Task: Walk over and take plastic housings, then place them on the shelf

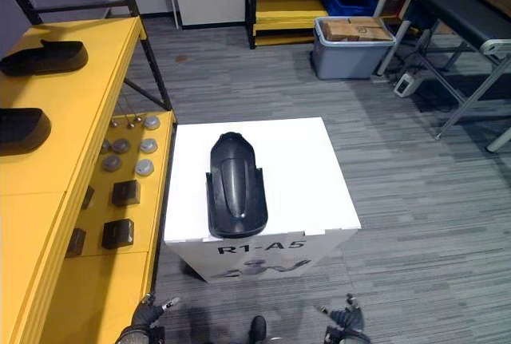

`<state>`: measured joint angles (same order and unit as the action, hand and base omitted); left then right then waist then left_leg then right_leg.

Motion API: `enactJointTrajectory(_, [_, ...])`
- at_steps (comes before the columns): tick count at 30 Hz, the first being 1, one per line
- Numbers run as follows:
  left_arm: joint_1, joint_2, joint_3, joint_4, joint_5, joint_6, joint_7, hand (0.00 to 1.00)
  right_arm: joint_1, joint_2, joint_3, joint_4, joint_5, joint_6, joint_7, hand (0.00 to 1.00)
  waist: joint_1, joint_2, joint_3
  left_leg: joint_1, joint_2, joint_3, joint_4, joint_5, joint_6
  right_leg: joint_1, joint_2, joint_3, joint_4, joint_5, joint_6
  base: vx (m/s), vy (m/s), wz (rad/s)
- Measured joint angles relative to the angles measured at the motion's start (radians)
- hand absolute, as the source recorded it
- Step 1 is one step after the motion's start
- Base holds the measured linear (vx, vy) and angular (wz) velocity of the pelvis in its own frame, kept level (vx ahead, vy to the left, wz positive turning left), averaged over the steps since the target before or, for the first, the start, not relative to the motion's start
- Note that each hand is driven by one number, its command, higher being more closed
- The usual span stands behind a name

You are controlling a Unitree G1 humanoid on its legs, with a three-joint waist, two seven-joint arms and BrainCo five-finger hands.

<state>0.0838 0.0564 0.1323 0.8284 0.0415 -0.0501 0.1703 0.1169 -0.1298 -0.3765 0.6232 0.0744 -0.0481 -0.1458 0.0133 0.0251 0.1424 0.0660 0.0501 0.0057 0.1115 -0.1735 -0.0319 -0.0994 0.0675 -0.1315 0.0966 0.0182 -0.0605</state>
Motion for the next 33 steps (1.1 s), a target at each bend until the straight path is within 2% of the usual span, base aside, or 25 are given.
enactJointTrajectory(4, [0.038, -0.001, 0.000, -0.030, 0.000, -0.003, -0.003, 0.00, -0.001, -0.073, -0.082, -0.193, -0.011, -0.003, -0.029, 0.00, -0.002, -0.008, -0.023, 0.027, -0.025, 0.013, 0.017, 0.014, 0.012, 0.041, -0.021, 0.039, -0.021, -0.002, 0.004, 0.11, 0.147, -0.20])
enactJointTrajectory(6, [0.051, 0.004, -0.001, -0.031, 0.000, -0.004, -0.006, 0.00, -0.001, -0.106, -0.114, -0.304, -0.039, -0.003, -0.047, 0.00, -0.014, -0.017, -0.040, 0.028, -0.045, 0.011, 0.018, 0.025, 0.019, 0.052, -0.040, 0.039, -0.034, -0.002, 0.010, 0.03, 0.124, 0.00])
enactJointTrajectory(10, [0.079, 0.014, -0.004, -0.031, 0.000, -0.005, -0.019, 0.00, -0.005, -0.112, -0.111, -0.480, -0.054, -0.003, -0.052, 0.00, -0.030, -0.036, -0.051, 0.027, -0.055, 0.004, 0.018, 0.026, 0.020, 0.066, -0.050, 0.040, -0.064, 0.011, 0.028, -0.04, 0.093, 0.04])
enactJointTrajectory(13, [0.093, 0.017, -0.021, -0.023, -0.001, -0.005, -0.022, 0.00, -0.010, -0.131, -0.047, -0.643, -0.048, -0.021, -0.047, 0.00, -0.032, -0.042, -0.054, 0.027, -0.059, -0.011, 0.017, 0.026, 0.020, 0.079, -0.052, 0.038, -0.089, 0.025, 0.036, -0.08, 0.059, 0.05])
enactJointTrajectory(15, [0.109, 0.018, -0.039, -0.022, -0.001, -0.008, -0.026, 0.00, -0.053, -0.148, 0.060, -0.769, -0.043, -0.060, -0.027, 0.00, -0.031, -0.048, -0.058, 0.025, -0.066, -0.022, 0.009, 0.040, 0.039, 0.089, -0.056, 0.037, -0.122, 0.046, 0.036, -0.11, 0.041, 0.03])
enactJointTrajectory(17, [0.113, 0.015, -0.049, -0.022, -0.001, -0.010, -0.033, 0.00, -0.108, -0.150, 0.134, -0.807, -0.046, -0.099, -0.006, 0.00, -0.025, -0.049, -0.058, 0.026, -0.065, -0.042, -0.001, 0.042, 0.040, 0.095, -0.055, 0.031, -0.139, 0.060, 0.037, -0.13, 0.007, 0.11])
enactJointTrajectory(22, [0.105, 0.014, -0.082, -0.023, -0.010, -0.026, -0.046, 0.00, -0.215, -0.146, 0.311, -0.746, -0.068, -0.112, 0.030, 0.00, 0.008, -0.051, -0.058, 0.027, -0.054, -0.079, -0.037, 0.042, 0.040, 0.105, -0.045, -0.007, -0.182, 0.096, 0.032, -0.12, 0.006, 0.23])
enactJointTrajectory(25, [0.102, 0.012, -0.082, -0.023, -0.018, -0.028, -0.045, 0.00, -0.245, -0.105, 0.381, -0.649, -0.107, -0.105, 0.035, 0.00, 0.021, -0.053, -0.056, 0.026, -0.050, -0.094, -0.054, 0.042, 0.039, 0.102, -0.044, -0.018, -0.184, 0.102, 0.032, -0.09, 0.007, 0.10])
enactJointTrajectory(27, [0.098, 0.012, -0.082, -0.023, -0.018, -0.027, -0.043, 0.00, -0.246, -0.066, 0.397, -0.588, -0.159, -0.081, 0.032, 0.00, 0.030, -0.053, -0.056, 0.026, -0.050, -0.095, -0.056, 0.042, 0.040, 0.103, -0.044, -0.019, -0.185, 0.104, 0.031, -0.07, 0.006, 0.00])
enactJointTrajectory(33, [0.089, 0.000, -0.082, -0.022, -0.019, -0.015, -0.018, 0.00, -0.247, 0.023, 0.393, -0.363, -0.361, 0.036, -0.023, 0.00, 0.030, -0.050, -0.046, 0.025, -0.046, -0.122, -0.073, 0.057, 0.033, 0.100, -0.044, -0.049, -0.184, 0.104, 0.031, 0.00, -0.016, 0.12])
